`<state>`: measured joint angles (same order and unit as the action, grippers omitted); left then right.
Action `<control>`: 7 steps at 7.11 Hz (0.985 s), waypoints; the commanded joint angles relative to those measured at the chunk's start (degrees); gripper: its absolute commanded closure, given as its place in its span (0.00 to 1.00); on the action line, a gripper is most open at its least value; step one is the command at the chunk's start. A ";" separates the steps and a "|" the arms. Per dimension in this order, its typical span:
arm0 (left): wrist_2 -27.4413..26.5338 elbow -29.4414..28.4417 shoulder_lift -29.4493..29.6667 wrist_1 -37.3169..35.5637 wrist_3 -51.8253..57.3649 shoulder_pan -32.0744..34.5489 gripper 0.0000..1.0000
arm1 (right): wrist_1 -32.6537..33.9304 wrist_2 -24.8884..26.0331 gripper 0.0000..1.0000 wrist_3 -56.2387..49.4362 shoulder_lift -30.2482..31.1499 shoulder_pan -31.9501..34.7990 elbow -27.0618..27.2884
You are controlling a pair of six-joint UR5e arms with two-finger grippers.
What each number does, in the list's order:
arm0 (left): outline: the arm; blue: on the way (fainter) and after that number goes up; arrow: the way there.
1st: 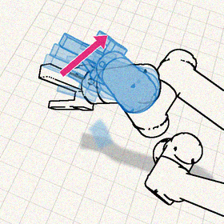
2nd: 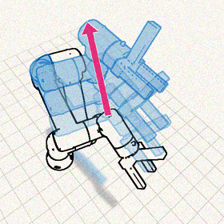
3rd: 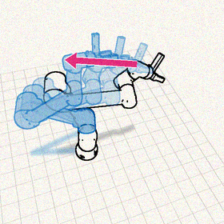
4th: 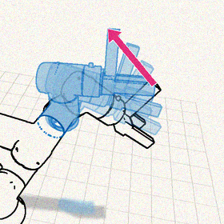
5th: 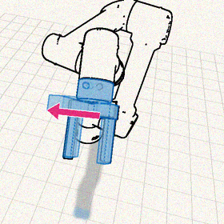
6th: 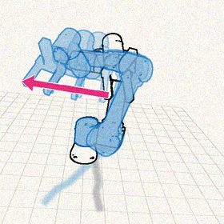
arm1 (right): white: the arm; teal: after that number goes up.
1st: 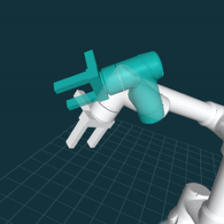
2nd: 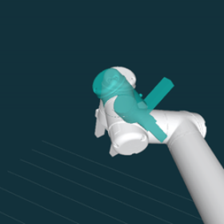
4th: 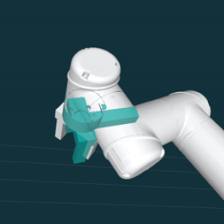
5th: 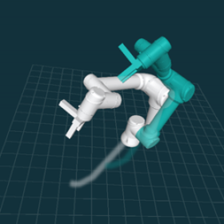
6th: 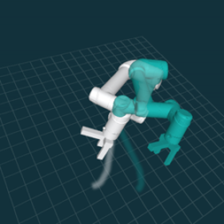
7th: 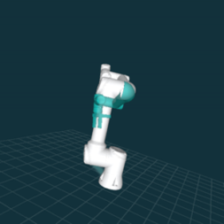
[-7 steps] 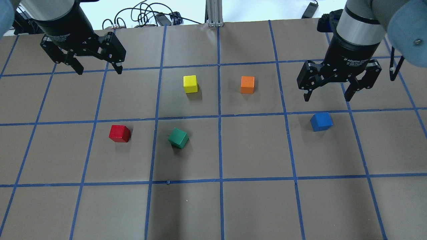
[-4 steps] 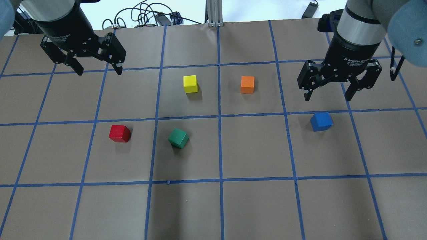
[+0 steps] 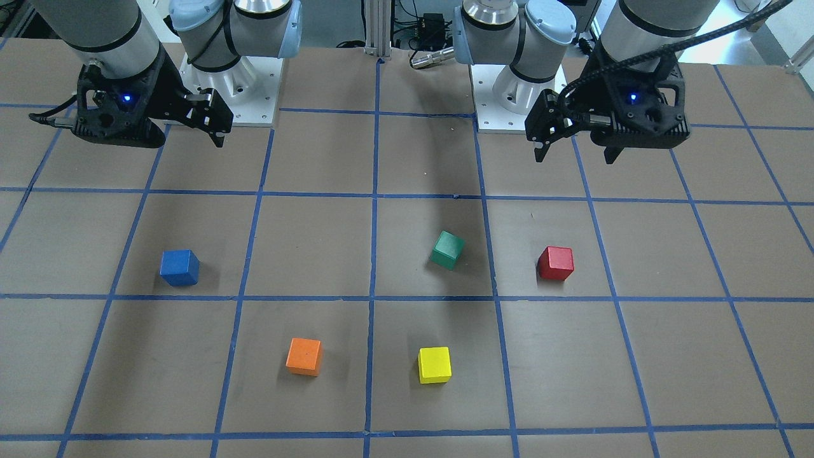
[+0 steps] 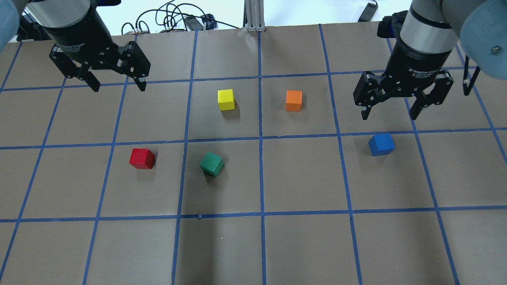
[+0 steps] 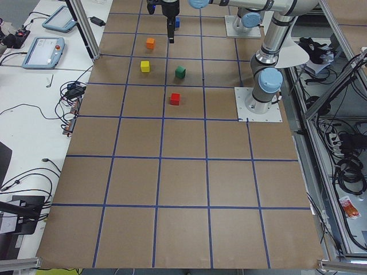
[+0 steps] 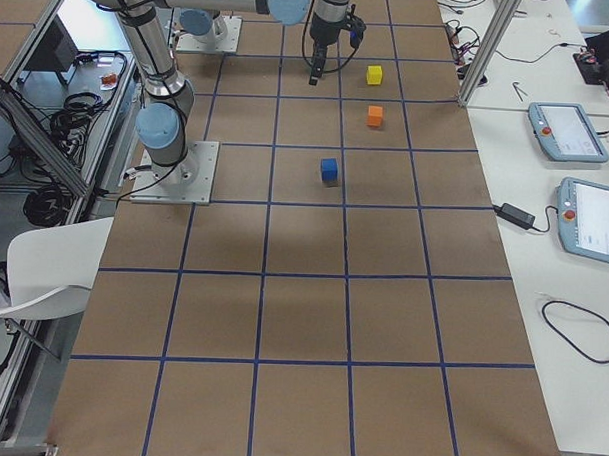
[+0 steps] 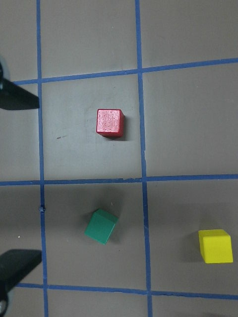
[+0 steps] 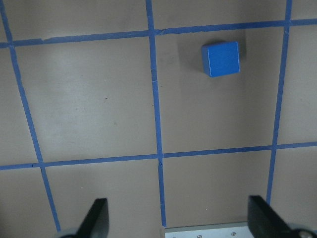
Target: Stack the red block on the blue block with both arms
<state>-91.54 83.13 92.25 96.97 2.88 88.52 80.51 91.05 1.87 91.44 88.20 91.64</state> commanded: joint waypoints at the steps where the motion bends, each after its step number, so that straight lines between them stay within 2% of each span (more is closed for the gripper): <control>1: -0.04 2.28 1.87 -0.55 1.16 -1.49 0.00 | 0.09 0.27 0.00 -0.11 -0.03 -0.04 0.03; 2: -0.13 3.86 4.06 -2.56 1.25 -4.12 0.00 | 0.17 0.10 0.00 -0.11 0.06 0.04 -0.05; 3: -0.04 6.84 6.60 -7.97 1.86 -6.32 0.00 | 0.17 0.18 0.00 -0.20 0.06 -0.04 -0.06; 5: -0.31 17.27 9.26 -19.13 6.17 -8.44 0.00 | 0.09 0.27 0.00 -0.11 0.06 0.04 -0.06; 7: -1.00 27.13 11.97 -33.88 7.66 -8.80 0.00 | 0.09 0.10 0.00 -0.02 0.06 0.04 -0.06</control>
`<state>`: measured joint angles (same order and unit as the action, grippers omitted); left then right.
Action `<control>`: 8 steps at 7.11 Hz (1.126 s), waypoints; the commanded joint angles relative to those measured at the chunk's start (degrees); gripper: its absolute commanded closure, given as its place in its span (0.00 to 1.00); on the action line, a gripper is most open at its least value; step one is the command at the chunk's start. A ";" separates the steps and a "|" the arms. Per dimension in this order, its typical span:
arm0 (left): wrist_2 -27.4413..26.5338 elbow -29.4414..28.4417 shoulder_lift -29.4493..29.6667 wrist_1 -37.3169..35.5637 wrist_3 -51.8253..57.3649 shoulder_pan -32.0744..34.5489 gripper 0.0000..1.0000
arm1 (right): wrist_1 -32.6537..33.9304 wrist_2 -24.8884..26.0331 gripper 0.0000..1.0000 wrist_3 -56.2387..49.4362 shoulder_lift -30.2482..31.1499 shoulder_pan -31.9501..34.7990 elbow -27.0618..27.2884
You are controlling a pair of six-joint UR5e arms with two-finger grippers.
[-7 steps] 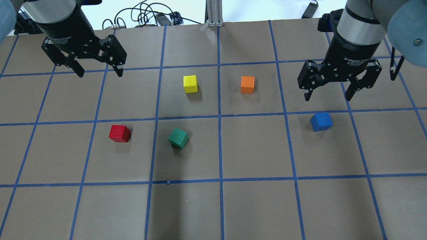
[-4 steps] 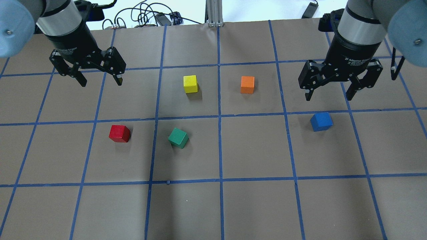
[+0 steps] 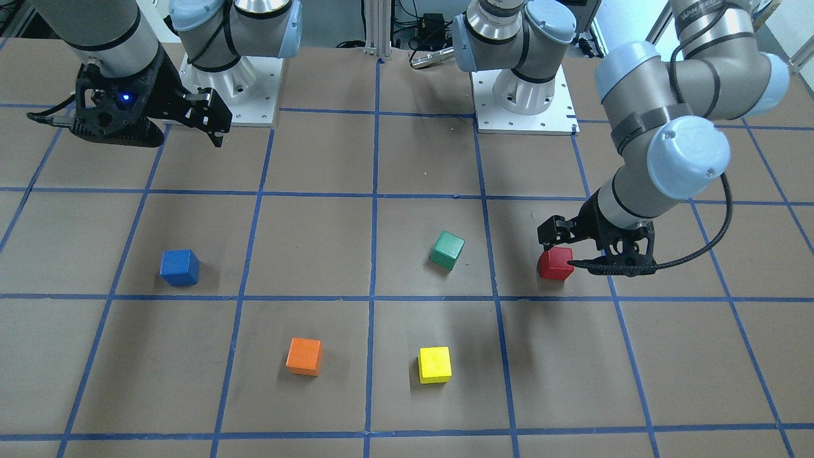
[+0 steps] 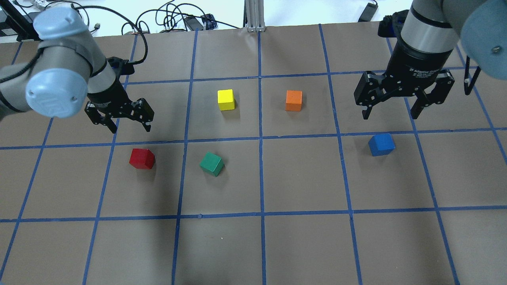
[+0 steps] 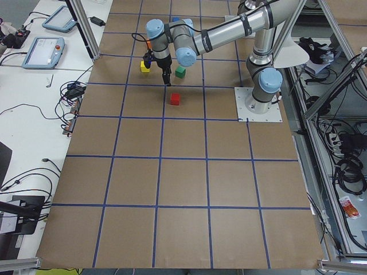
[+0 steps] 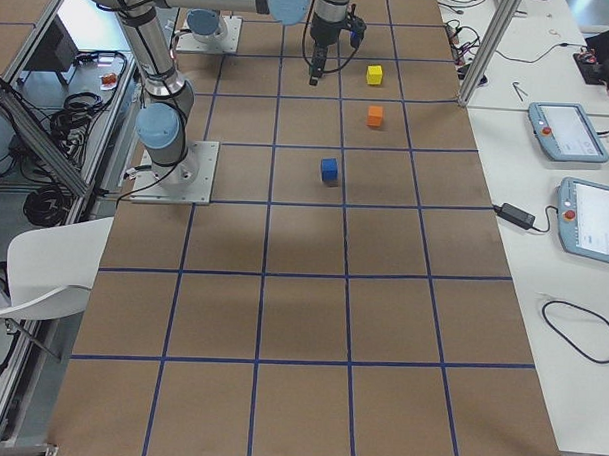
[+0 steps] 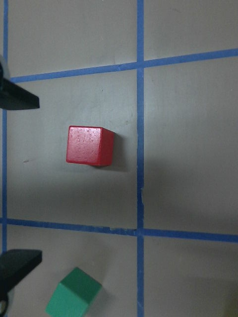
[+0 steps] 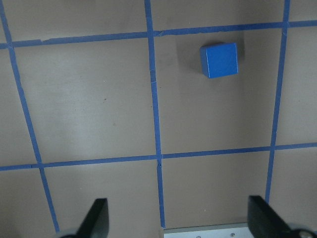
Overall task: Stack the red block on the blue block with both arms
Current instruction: 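Lower the left gripper onto the red cube and grasp it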
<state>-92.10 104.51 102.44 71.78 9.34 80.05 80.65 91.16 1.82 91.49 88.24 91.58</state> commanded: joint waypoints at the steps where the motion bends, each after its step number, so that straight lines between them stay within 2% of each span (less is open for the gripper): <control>1: -0.45 8.40 3.10 -11.89 2.42 -0.68 0.00 | 0.04 -0.10 0.00 0.03 0.00 0.00 0.00; 4: -0.71 10.10 5.57 -14.03 5.24 -2.97 0.00 | -0.05 -0.19 0.00 -0.06 0.00 0.00 0.00; 5: -0.63 10.27 6.27 -14.47 5.25 -2.97 0.04 | 0.04 -0.10 0.00 -0.06 0.00 0.00 -0.09; 6: -0.63 10.19 6.54 -14.65 5.51 -2.97 0.42 | 0.04 -0.10 0.00 0.02 0.00 0.00 -0.26; 7: -0.63 9.67 6.55 -14.91 5.25 -2.97 0.89 | 0.04 -0.10 0.00 0.03 0.00 0.00 -0.09; 8: -0.63 9.66 5.59 -15.09 4.73 -2.45 1.00 | 0.04 -0.10 0.00 0.11 0.00 0.00 -0.09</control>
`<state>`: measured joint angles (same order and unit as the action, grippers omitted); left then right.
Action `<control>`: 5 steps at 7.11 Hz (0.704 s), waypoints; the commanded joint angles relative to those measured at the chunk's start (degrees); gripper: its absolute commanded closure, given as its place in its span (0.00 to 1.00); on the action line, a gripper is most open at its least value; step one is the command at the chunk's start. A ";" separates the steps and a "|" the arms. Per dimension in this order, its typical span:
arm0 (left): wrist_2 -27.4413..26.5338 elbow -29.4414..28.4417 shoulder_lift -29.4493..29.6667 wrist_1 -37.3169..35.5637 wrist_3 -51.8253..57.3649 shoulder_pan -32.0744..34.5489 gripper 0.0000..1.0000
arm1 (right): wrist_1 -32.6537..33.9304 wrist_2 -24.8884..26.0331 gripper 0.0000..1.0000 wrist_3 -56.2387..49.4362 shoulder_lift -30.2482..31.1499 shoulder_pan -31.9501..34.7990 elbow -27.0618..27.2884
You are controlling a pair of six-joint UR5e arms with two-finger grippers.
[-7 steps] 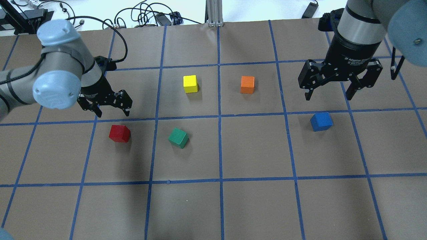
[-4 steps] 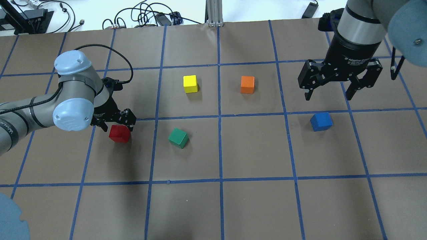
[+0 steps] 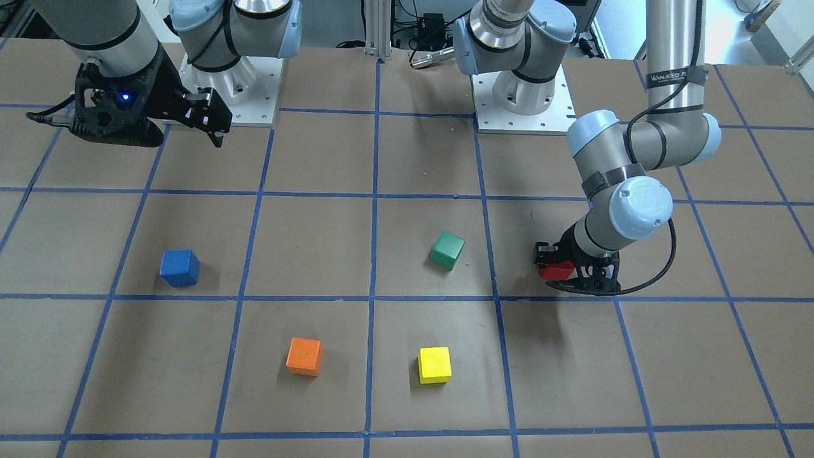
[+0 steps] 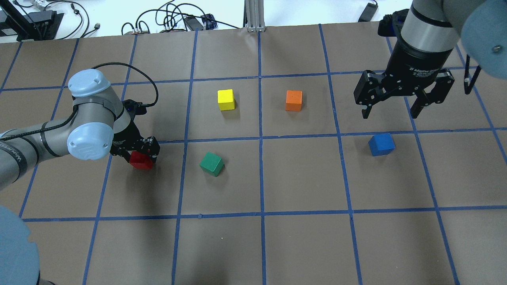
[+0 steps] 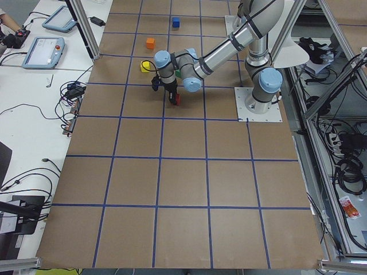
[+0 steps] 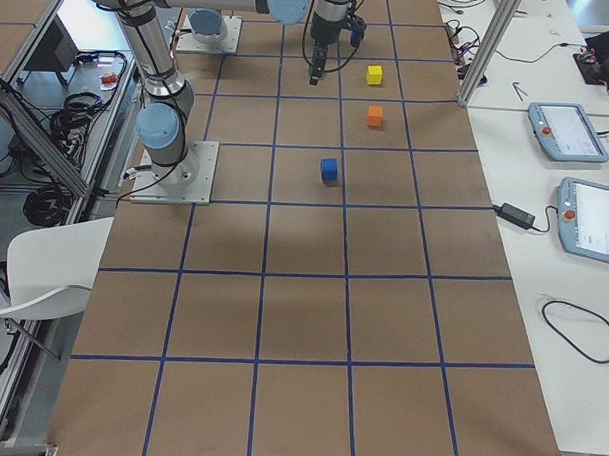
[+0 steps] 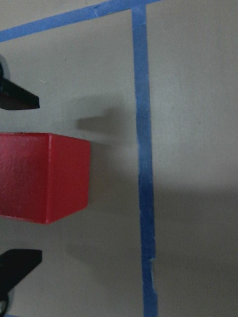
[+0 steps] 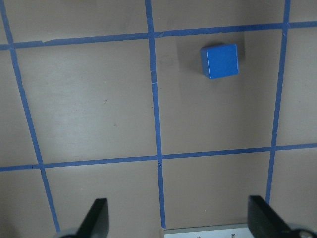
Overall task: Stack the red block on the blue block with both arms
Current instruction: 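Lower the left gripper onto the red cube and grasp it, then carry the red cube with the left gripper toward the table center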
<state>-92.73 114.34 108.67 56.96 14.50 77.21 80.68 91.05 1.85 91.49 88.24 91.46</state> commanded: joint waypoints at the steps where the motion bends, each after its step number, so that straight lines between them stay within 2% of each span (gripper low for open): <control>1: 0.70 -1.74 -2.31 0.08 -0.79 1.18 1.00 | 0.00 0.00 0.00 -0.01 0.00 0.00 0.03; 2: 4.53 -4.80 -3.89 4.08 -3.06 2.84 1.00 | 0.00 0.00 0.00 -0.01 0.00 0.00 0.03; 3: 6.14 -6.57 -4.78 5.77 -8.39 7.73 1.00 | 0.00 0.00 0.00 -0.01 0.00 0.00 0.12; 5: 6.94 -9.29 -2.43 2.30 -22.85 18.89 1.00 | 0.09 0.00 0.00 -0.01 0.00 0.00 0.12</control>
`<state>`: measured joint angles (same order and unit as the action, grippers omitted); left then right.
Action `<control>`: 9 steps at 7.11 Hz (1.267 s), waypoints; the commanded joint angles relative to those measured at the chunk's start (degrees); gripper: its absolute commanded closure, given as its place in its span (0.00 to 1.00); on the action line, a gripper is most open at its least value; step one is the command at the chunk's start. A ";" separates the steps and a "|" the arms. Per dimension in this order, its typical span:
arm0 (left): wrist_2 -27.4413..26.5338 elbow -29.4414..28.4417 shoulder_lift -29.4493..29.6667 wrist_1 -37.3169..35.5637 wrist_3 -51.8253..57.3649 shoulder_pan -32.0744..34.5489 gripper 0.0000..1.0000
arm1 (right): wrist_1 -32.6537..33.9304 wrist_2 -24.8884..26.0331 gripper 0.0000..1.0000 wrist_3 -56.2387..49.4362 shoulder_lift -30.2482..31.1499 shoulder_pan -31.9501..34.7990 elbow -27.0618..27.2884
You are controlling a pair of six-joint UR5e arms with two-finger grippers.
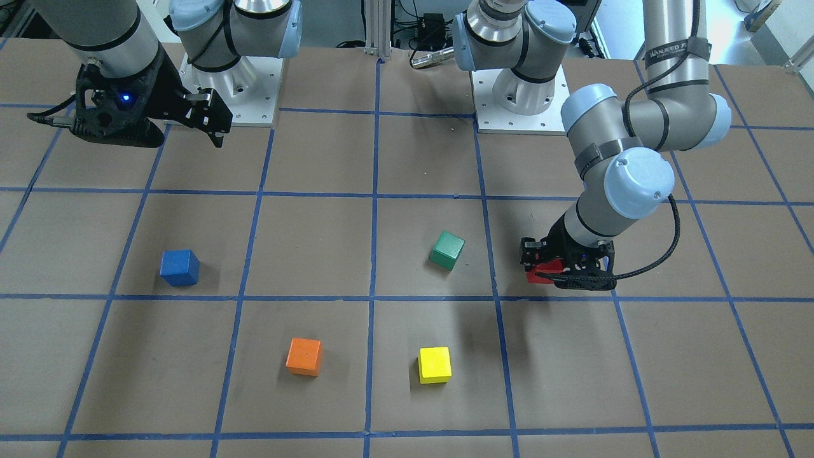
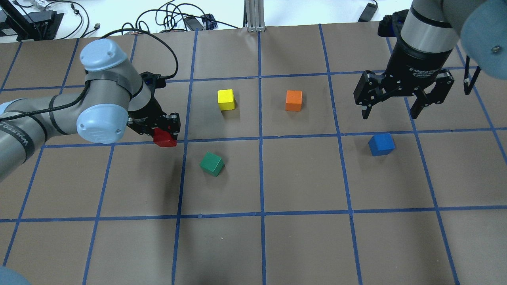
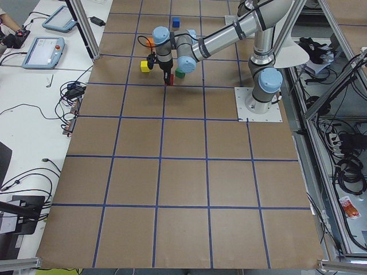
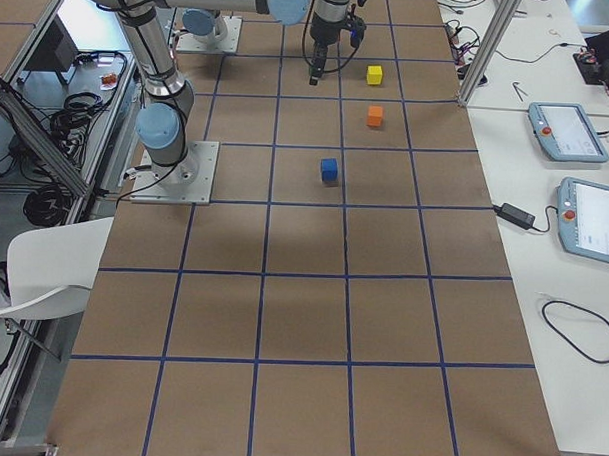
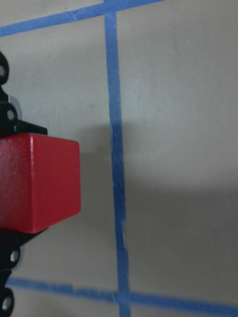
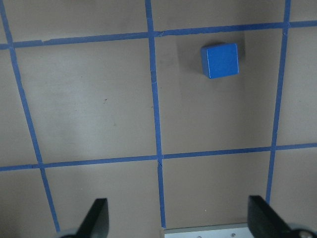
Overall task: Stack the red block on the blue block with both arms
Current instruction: 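Carry the red cube with the left gripper toward the table center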
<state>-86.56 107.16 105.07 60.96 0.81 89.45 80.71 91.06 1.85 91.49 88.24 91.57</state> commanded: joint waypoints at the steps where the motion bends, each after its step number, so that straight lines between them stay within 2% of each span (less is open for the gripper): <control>1: 0.78 -5.00 2.49 -1.54 -15.86 13.22 1.00 | 0.07 0.09 0.00 0.00 0.00 -0.08 -0.07; 2: 0.78 -6.86 3.81 -1.72 -24.19 18.42 1.00 | 0.07 0.09 0.00 0.00 0.00 -0.17 0.02; 4: 2.09 -7.15 7.15 -2.42 -30.31 26.26 1.00 | 0.07 0.17 0.00 0.00 0.00 -0.17 0.02; 6: 2.19 -7.32 11.01 -5.47 -37.53 29.46 0.99 | -0.02 0.17 0.00 -0.09 0.00 -0.26 0.02; 7: 2.10 -7.49 13.38 -6.63 -38.68 29.55 0.83 | -0.02 0.17 0.00 0.00 0.00 -0.26 0.02; 8: 1.93 -7.49 14.88 -6.73 -39.21 30.51 0.10 | -0.02 0.26 0.00 -0.09 0.00 -0.26 0.02; 9: 1.84 -7.76 13.24 -7.34 -38.17 31.04 0.00 | -0.11 0.26 0.00 0.00 0.00 -0.17 0.02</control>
<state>-84.60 99.62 118.72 54.36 -37.70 119.68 80.66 91.29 1.80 91.49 87.99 91.58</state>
